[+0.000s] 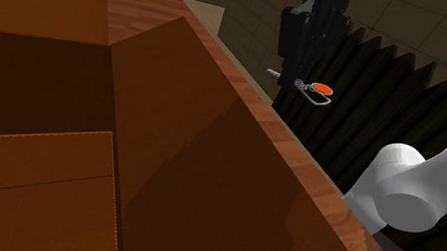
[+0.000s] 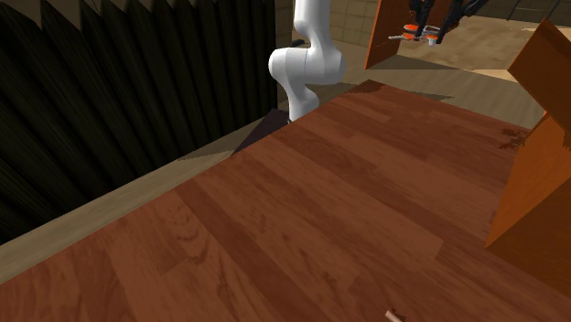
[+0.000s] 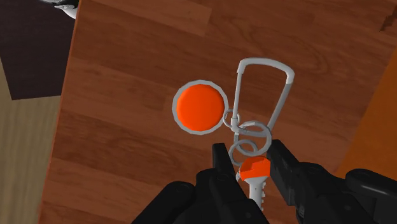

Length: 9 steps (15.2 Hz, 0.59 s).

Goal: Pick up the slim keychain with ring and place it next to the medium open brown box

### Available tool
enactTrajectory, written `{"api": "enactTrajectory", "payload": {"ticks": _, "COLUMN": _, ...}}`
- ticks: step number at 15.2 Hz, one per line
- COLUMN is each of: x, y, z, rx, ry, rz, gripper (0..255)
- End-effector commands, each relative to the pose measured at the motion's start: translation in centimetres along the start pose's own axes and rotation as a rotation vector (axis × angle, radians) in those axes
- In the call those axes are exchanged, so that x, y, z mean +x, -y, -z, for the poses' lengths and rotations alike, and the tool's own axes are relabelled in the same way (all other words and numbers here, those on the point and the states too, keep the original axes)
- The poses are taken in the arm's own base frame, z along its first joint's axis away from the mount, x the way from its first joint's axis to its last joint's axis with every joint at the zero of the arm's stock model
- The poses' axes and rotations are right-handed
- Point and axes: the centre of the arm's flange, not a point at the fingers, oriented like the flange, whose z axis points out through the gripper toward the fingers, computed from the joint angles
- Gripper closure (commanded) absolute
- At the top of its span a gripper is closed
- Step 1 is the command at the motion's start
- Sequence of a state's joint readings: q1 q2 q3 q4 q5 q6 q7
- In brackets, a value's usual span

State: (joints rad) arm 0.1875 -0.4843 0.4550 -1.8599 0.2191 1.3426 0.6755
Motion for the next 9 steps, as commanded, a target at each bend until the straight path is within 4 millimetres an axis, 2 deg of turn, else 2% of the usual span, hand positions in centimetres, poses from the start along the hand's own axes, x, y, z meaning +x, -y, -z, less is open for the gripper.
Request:
{"api": "enactTrajectory", "payload": {"ticks": 1, "x": 0.1, "y": 0.1, "z": -1.2, "rx": 0.0, "ry": 0.0, "rz": 0.0, "gripper": 255}}
{"api": "enactTrajectory", "payload": {"ticks": 9, "x": 0.4, "y": 0.2, "z": -5.4, "rx": 0.0, "ry": 0.0, "rz": 0.0, "gripper": 255}}
